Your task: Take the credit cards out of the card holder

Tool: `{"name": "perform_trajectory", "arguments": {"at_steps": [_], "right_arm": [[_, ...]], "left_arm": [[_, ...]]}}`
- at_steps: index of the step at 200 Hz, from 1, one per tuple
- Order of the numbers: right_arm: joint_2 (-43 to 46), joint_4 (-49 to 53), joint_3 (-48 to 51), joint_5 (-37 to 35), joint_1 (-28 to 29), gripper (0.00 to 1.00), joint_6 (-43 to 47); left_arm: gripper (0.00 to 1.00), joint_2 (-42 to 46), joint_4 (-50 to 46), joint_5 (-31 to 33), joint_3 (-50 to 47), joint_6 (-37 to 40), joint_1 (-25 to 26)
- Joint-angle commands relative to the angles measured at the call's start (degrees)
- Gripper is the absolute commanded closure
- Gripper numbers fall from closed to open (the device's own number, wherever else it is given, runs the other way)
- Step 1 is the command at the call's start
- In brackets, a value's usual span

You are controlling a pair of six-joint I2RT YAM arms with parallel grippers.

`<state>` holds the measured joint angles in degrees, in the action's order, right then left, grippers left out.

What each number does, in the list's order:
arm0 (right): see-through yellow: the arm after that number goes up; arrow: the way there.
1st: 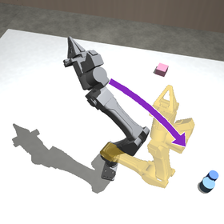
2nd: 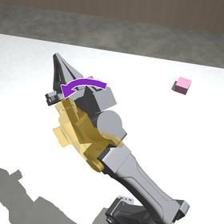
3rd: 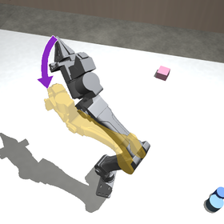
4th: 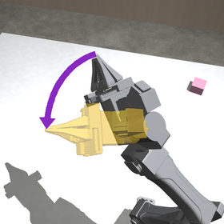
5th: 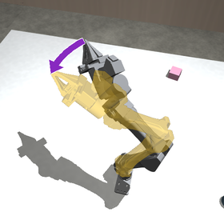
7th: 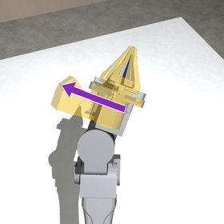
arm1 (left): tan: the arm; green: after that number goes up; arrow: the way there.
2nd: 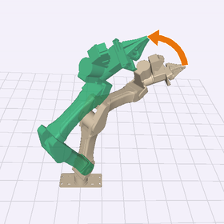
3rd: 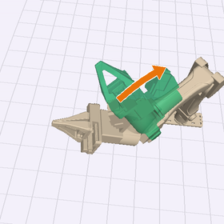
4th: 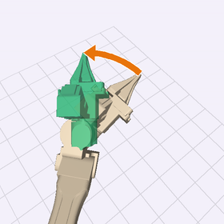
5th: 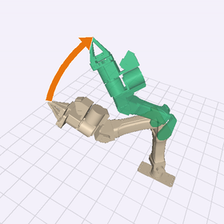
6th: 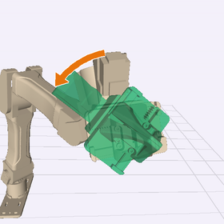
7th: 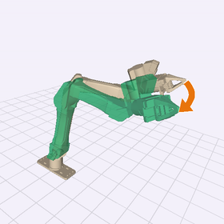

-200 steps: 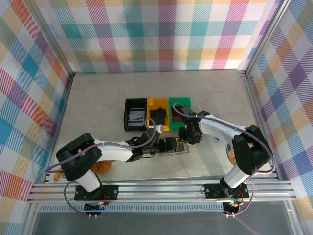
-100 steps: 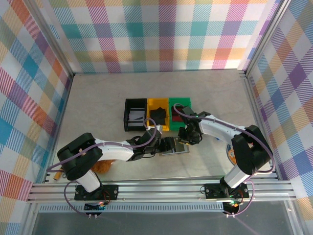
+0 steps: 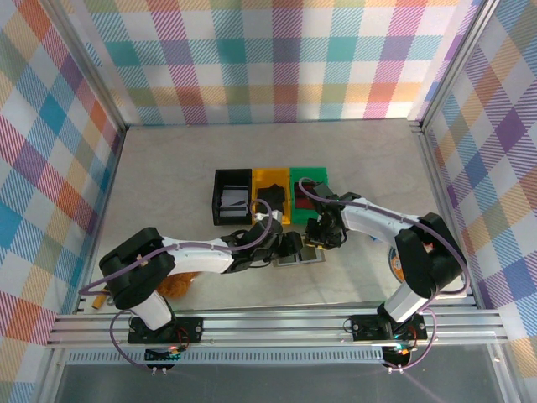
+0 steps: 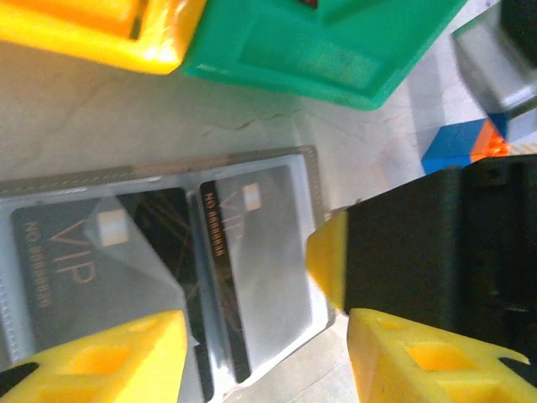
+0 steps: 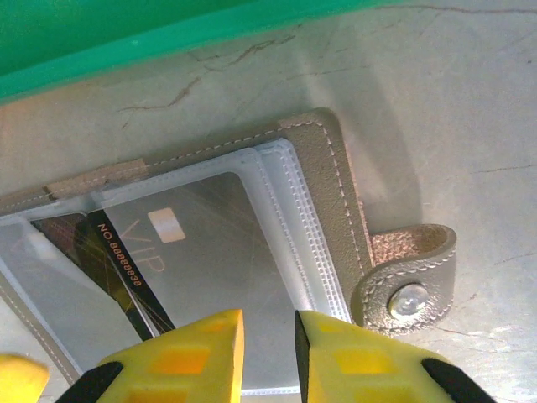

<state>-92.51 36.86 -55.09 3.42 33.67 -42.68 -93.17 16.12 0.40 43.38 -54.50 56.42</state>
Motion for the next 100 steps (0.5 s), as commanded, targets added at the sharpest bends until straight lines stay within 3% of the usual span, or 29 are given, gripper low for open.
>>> {"name": "perform_trajectory", "arguments": {"at_steps": [1,19,82,100], "right_arm": [[-0.83,-0.63,0.88,0.56,-0.45,0.74,-0.91],[-1.44,-0.71,0.72,0.75,-0.69,0.75,-1.09],[-2.21,-1.79,1.36,1.11,-1.06,0.75,-2.31],[-2.41,-2.20,1.64,1.24,-1.06,0.75,-2.85]], "left_arm": [[0.50,0.03,-2.89,2.75,1.86,-0.17,0.96],[0.55,-0.65,-2.80,3.02,2.15,-0.08,1.21],[0.56,-2.27,-1.56,4.07,1.06,-1.84,1.50],[0.64,-3.39,-2.06,3.83,2.01,-2.08,1.67]]}}
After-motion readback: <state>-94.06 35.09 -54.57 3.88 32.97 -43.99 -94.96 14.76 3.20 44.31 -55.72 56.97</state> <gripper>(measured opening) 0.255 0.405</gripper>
